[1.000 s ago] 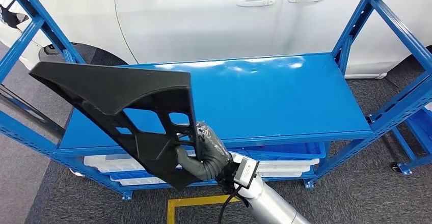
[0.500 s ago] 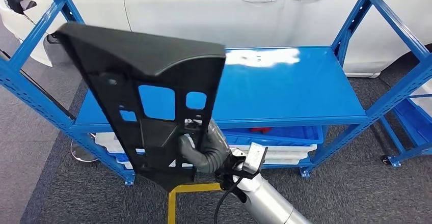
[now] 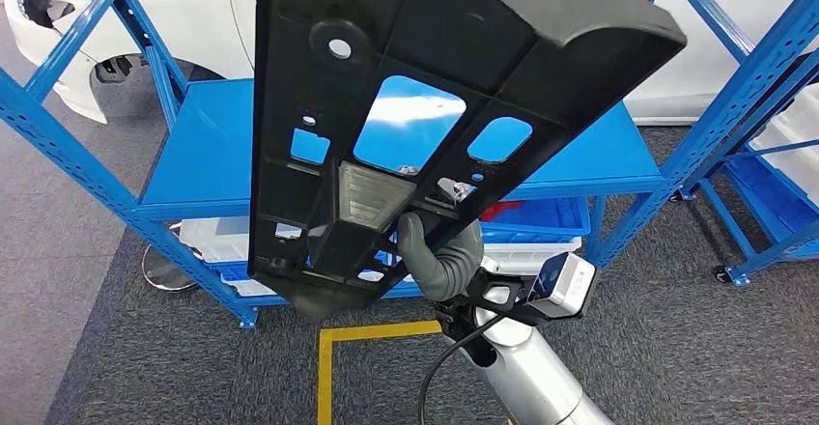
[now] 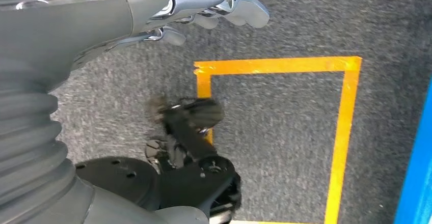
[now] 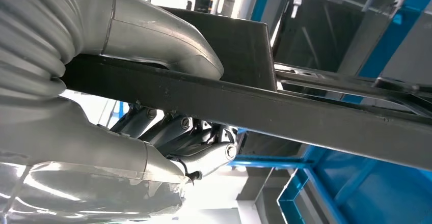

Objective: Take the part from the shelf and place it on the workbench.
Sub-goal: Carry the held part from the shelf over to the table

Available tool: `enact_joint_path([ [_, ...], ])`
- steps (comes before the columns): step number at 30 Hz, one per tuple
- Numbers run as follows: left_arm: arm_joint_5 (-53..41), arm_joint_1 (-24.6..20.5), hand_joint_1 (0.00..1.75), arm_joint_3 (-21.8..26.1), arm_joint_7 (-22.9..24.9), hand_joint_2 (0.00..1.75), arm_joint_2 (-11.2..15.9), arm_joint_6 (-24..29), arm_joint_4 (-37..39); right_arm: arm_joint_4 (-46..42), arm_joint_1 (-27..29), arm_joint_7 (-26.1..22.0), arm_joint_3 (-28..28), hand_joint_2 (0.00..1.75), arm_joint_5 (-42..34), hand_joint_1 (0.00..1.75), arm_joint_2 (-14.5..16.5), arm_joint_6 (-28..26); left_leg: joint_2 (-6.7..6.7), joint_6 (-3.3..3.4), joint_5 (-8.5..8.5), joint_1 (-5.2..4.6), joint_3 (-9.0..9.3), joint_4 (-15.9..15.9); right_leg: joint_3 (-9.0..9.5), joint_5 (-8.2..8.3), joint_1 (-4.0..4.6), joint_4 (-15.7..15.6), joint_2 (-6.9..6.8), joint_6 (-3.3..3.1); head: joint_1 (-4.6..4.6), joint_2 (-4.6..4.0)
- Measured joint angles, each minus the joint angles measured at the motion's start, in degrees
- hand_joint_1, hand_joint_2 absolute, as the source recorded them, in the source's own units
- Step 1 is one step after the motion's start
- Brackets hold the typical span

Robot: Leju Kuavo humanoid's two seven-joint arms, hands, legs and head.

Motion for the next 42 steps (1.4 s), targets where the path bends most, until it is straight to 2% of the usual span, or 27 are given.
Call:
enact_joint_path([
  [1, -0.01, 0.0, 0.0, 0.0, 0.01, 1.75, 0.0, 0.01, 0.0, -0.23, 0.23, 0.0, -0.11, 1.75, 0.01, 1.75, -0.03, 0.22, 0.0, -0.06, 0.06, 0.0, 0.28, 1.9, -0.89, 0.63, 0.03, 0.09, -0.01, 0.06, -0.01, 0.0],
  [2, -0.02, 0.01, 0.0, 0.0, 0.01, 1.75, 0.0, 0.02, 0.0, -0.39, 0.42, -0.01, -0.2, 1.75, 0.05, 1.75, -0.07, 0.37, 0.0, -0.02, 1.3, 0.0, 1.62, 1.66, -1.78, 1.26, 0.05, 0.2, -0.01, 0.16, -0.01, 0.0],
  [4, -0.03, -0.02, 0.0, 0.0, 0.04, 1.75, 0.01, 0.05, 0.0, -0.76, 0.62, -0.01, -0.38, 1.75, 0.23, 1.75, -0.16, 0.56, -0.02, 0.34, 3.89, -0.01, 7.19, -4.53, -3.37, 2.48, 0.06, 0.44, 0.02, 0.45, -0.02, 0.0],
  [6, -0.08, -0.14, 0.0, 0.01, 0.09, 1.75, 0.02, 0.07, 0.0, -1.23, 0.72, -0.01, -0.66, 1.75, 0.54, 1.75, -0.21, 0.68, -0.11, 0.97, 3.38, -0.26, 13.33, -13.25, -4.26, 3.59, 0.17, 0.52, 0.04, 0.97, 0.02, 0.0],
  [8, -0.13, -0.18, 0.0, 0.05, 0.15, 1.75, 0.02, 0.07, 0.0, -1.59, 0.91, -0.01, -1.05, 1.75, 0.96, 1.75, -0.23, 0.93, -0.23, 1.68, 2.41, -0.65, 15.37, -17.14, -4.42, 4.69, 0.17, 0.26, -0.01, 1.68, -0.09, 0.0],
  [10, -0.14, -0.08, 0.0, 0.14, 0.22, 1.75, 0.02, 0.07, 0.0, -1.8, 1.29, -0.01, -1.49, 1.75, 1.26, 1.75, -0.31, 1.22, -0.12, 2.58, 3.48, -0.57, 14.59, -17.46, -4.69, 4.88, 0.07, 0.25, 0.03, 2.4, -0.21, 0.0],
  [11, -0.14, -0.03, 0.0, 0.17, 0.26, 1.75, 0.02, 0.07, 0.0, -1.88, 1.49, -0.01, -1.71, 1.75, 1.33, 1.75, -0.38, 1.32, 0.03, 3.08, 4.19, -0.47, 14.05, -17.56, -5.22, 3.47, 0.02, 1.27, 0.08, 2.67, -0.16, 0.0],
  [14, -0.19, 0.01, 0.0, 0.25, 0.61, 1.75, 0.05, 0.26, 0.0, -2.05, 2.03, -0.02, -2.29, 1.75, 1.75, 1.75, -0.6, 1.46, 0.32, 3.91, 6.4, -0.48, 11.6, -17.56, -8.21, -5.12, -0.15, 10.75, 0.19, 3.24, -0.04, 0.0],
  [15, -0.25, 0.03, 0.0, 0.32, 1.22, 1.75, 0.06, 0.55, 0.0, -2.09, 2.3, -0.02, -2.52, 1.75, 2.04, 1.75, -0.66, 1.56, 0.33, 3.93, 7.13, -0.56, 10.62, -17.46, -8.93, -6.81, -0.19, 14.53, 0.19, 3.39, -0.04, 0.0],
  [16, -0.31, 0.06, 0.0, 0.44, 2.18, 1.75, 0.07, 0.95, 0.0, -2.1, 2.6, -0.01, -2.79, 1.75, 2.36, 1.75, -0.73, 1.67, 0.33, 3.91, 7.82, -0.63, 9.62, -17.31, -9.02, -7.05, -0.23, 17.15, 0.19, 3.48, -0.05, 0.0],
  [17, -0.34, 0.11, 0.0, 0.66, 3.56, 1.75, 0.07, 1.54, 0.0, -2.1, 2.9, -0.01, -3.09, 1.75, 2.64, 1.75, -0.81, 1.8, 0.33, 3.84, 8.46, -0.68, 8.55, -17.08, -8.15, -6.02, -0.26, 17.89, 0.19, 3.47, -0.04, 0.0],
  [19, -0.17, 0.23, 0.0, 1.27, 6.94, 1.75, 0.07, 3.2, 0.0, -2.22, 3.32, -0.02, -3.7, 1.75, 3.09, 1.75, -0.99, 2.04, 0.31, 3.59, 9.49, -0.74, 6.6, -16.38, -3.23, -3.12, -0.26, 13.0, 0.19, 3.15, -0.05, 0.0],
  [21, 0.2, 0.36, 0.0, 1.97, 10.32, 1.75, 0.07, 5.48, 0.0, -2.61, 3.61, -0.03, -4.42, 1.75, 3.49, 1.75, -1.15, 2.14, 0.27, 3.16, 10.24, -0.87, 5.19, -15.63, 2.82, -3.5, 0.01, 4.56, 0.17, 2.56, -0.1, 0.0],
  [22, 0.39, 0.45, 0.0, 2.35, 11.66, 1.75, 0.11, 6.55, 0.0, -2.84, 3.77, -0.03, -4.79, 1.75, 3.67, 1.75, -1.24, 2.12, 0.26, 2.88, 10.63, -0.88, 4.85, -15.43, 4.51, -4.23, 0.17, 1.77, 0.19, 2.26, -0.08, 0.0],
  [23, 0.54, 0.56, 0.0, 2.73, 12.79, 1.75, 0.18, 7.47, 0.0, -3.05, 3.95, -0.03, -5.18, 1.75, 3.89, 1.75, -1.34, 2.07, 0.26, 2.56, 11.09, -0.87, 4.62, -15.39, 5.1, -4.72, 0.34, 0.38, 0.2, 1.92, 0.01, 0.0],
  [25, 0.77, 0.87, 0.0, 3.5, 14.31, 1.75, 0.5, 8.69, 0.0, -3.27, 4.43, -0.03, -5.96, 1.75, 4.26, 1.75, -1.6, 1.84, 0.17, 1.88, 11.71, -0.74, 4.27, -15.37, 4.47, -3.87, 0.29, -0.07, 0.11, 1.14, 0.25, 0.0],
  [26, 0.83, 1.01, 0.0, 3.9, 14.97, 1.75, 0.66, 9.18, 0.0, -3.32, 4.7, -0.03, -6.37, 1.75, 4.43, 1.75, -1.73, 1.69, 0.08, 1.57, 10.83, -0.68, 3.83, -14.71, 3.96, -3.24, 0.19, -0.18, 0.0, 0.69, 0.25, 0.0],
  [27, 0.85, 1.16, 0.0, 4.29, 15.54, 1.75, 0.8, 9.63, 0.0, -3.43, 5.0, -0.02, -6.77, 1.75, 4.58, 1.75, -1.86, 1.55, 0.0, 1.26, 8.74, -0.57, 3.16, -12.96, 3.33, -2.56, 0.07, -0.35, -0.11, 0.31, 0.13, 0.0],
  [29, 0.87, 1.37, 0.0, 5.05, 16.46, 1.75, 0.96, 10.49, 0.0, -3.68, 5.46, 0.01, -7.46, 1.75, 4.89, 1.75, -2.1, 1.31, -0.05, 0.7, 2.83, -0.31, 1.35, -6.34, 1.77, -1.3, 0.02, -0.41, -0.12, -0.1, -0.08, -0.01],
  [30, 0.89, 1.43, 0.0, 5.39, 16.69, 1.75, 1.04, 10.85, 0.0, -3.79, 5.65, 0.02, -7.7, 1.75, 5.03, 1.75, -2.21, 1.22, -0.04, 0.48, 0.81, -0.21, 0.56, -2.45, 0.93, -0.7, 0.04, -0.39, -0.04, -0.1, -0.12, -0.01],
  [31, 0.91, 1.44, 0.0, 5.7, 16.84, 1.75, 1.14, 11.11, 0.0, -3.82, 5.83, 0.05, -7.87, 1.75, 5.11, 1.75, -2.34, 1.13, -0.04, 0.33, 0.38, -0.15, 0.23, 0.54, 0.12, -0.09, 0.04, -0.35, 0.04, -0.02, -0.1, -0.01],
  [33, 0.93, 1.45, 0.0, 6.26, 17.08, 1.75, 1.33, 11.4, 0.0, -3.82, 6.18, 0.09, -8.12, 1.75, 5.2, 1.75, -2.61, 0.94, -0.08, 0.3, 2.94, -0.1, 1.96, 1.38, -1.39, 1.04, 0.03, -0.21, 0.27, 0.26, -0.12, -0.01],
  [35, 0.92, 1.44, 0.0, 6.75, 17.23, 1.75, 1.52, 11.46, 0.0, -3.97, 6.42, 0.1, -8.47, 1.75, 5.19, 1.75, -2.85, 0.72, -0.83, 0.71, 5.14, -0.09, 7.47, -5.46, -2.6, 2.01, 0.06, 0.02, 0.62, 0.64, -0.14, 0.0],
  [37, 0.91, 1.43, 0.0, 7.07, 17.3, 1.75, 1.65, 11.56, 0.0, -4.35, 6.54, 0.08, -8.88, 1.75, 5.13, 1.75, -3.03, 0.51, -1.9, 1.29, 3.92, -0.18, 12.97, -13.75, -3.29, 2.86, 0.2, 0.27, 1.04, 1.2, -0.08, 0.0],
  [38, 0.91, 1.43, 0.0, 7.16, 17.33, 1.75, 1.67, 11.62, 0.0, -4.54, 6.59, 0.06, -9.05, 1.75, 5.1, 1.75, -3.12, 0.45, -2.14, 1.56, 3.02, -0.3, 14.32, -16.06, -3.46, 3.28, 0.22, 0.28, 1.21, 1.55, -0.06, 0.0],
  [40, 0.89, 1.45, 0.0, 7.31, 17.31, 1.75, 1.68, 11.67, 0.0, -4.74, 6.82, 0.03, -9.39, 1.75, 5.08, 1.75, -3.36, 0.41, -1.6, 2.21, 3.06, -0.39, 14.52, -17.2, -3.63, 3.97, 0.14, 0.2, 1.6, 2.3, -0.05, 0.0],
  [42, 0.85, 1.48, 0.0, 7.4, 17.17, 1.75, 1.67, 11.36, 0.0, -4.9, 7.2, 0.03, -9.73, 1.75, 5.25, 1.75, -3.68, 0.33, -0.78, 3.13, 3.89, -0.28, 14.08, -17.51, -4.65, 2.36, 0.0, 2.18, 1.48, 2.91, 0.05, 0.0],
])
